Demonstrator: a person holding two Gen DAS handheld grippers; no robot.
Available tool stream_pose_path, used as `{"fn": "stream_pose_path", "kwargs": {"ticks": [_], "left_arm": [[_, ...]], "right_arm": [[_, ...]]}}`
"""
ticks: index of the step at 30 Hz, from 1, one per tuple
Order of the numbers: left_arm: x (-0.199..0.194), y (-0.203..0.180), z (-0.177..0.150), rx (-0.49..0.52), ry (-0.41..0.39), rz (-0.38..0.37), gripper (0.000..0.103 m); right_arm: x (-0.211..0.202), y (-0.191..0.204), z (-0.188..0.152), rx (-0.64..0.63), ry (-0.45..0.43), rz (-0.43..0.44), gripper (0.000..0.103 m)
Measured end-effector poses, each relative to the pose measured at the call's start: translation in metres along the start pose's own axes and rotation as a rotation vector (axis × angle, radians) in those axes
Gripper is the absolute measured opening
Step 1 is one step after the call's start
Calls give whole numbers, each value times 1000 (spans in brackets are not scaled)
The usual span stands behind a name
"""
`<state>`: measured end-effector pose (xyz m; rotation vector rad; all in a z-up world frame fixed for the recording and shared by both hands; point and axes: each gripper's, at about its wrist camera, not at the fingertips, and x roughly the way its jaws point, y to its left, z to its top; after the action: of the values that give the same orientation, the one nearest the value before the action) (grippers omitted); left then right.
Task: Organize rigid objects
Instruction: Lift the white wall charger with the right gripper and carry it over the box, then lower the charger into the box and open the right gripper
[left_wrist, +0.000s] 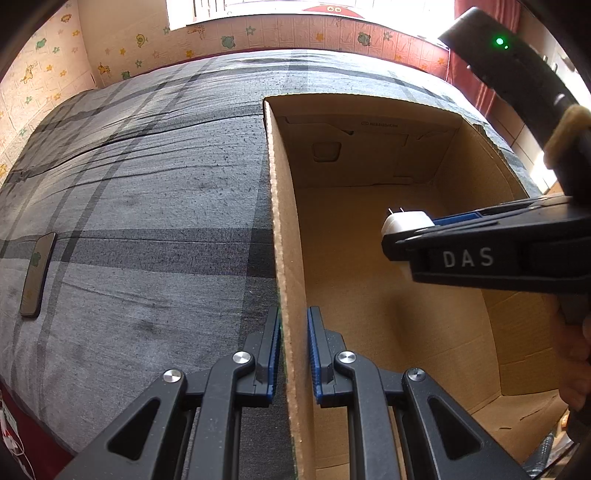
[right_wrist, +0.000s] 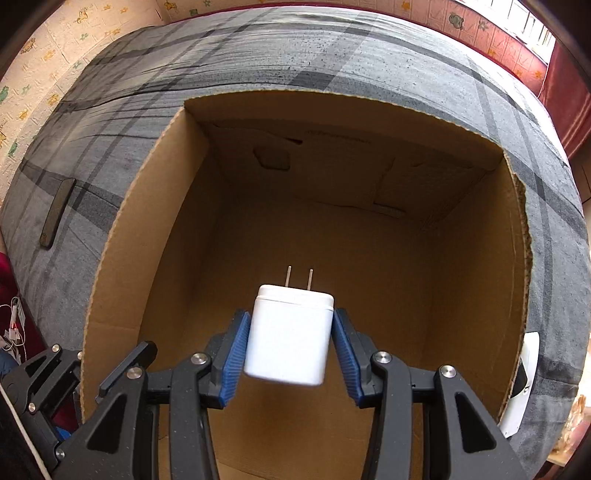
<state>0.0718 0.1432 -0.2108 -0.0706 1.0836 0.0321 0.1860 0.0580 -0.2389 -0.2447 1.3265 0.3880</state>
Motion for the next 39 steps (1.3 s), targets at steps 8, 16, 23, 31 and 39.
{"fn": "stream_pose_path", "kwargs": {"ticks": [8,16,23,31,39], "left_arm": [[0,1,0,1,1,1,15],[3,2,2,0,5,0,15],[4,3,0,-1,4,-1,15],[4,4,0,-4,5,-4,15],[4,3,2,-3,7,-1,15]], "right_arm": [[26,2,1,2,53,-1,49],[30,0,4,0,70,-13,47],[11,0,1,10,41,7,47],[-21,4,-1,-8,-25,-33,58],[-54,1,-10,15,-78,-42,63]]}}
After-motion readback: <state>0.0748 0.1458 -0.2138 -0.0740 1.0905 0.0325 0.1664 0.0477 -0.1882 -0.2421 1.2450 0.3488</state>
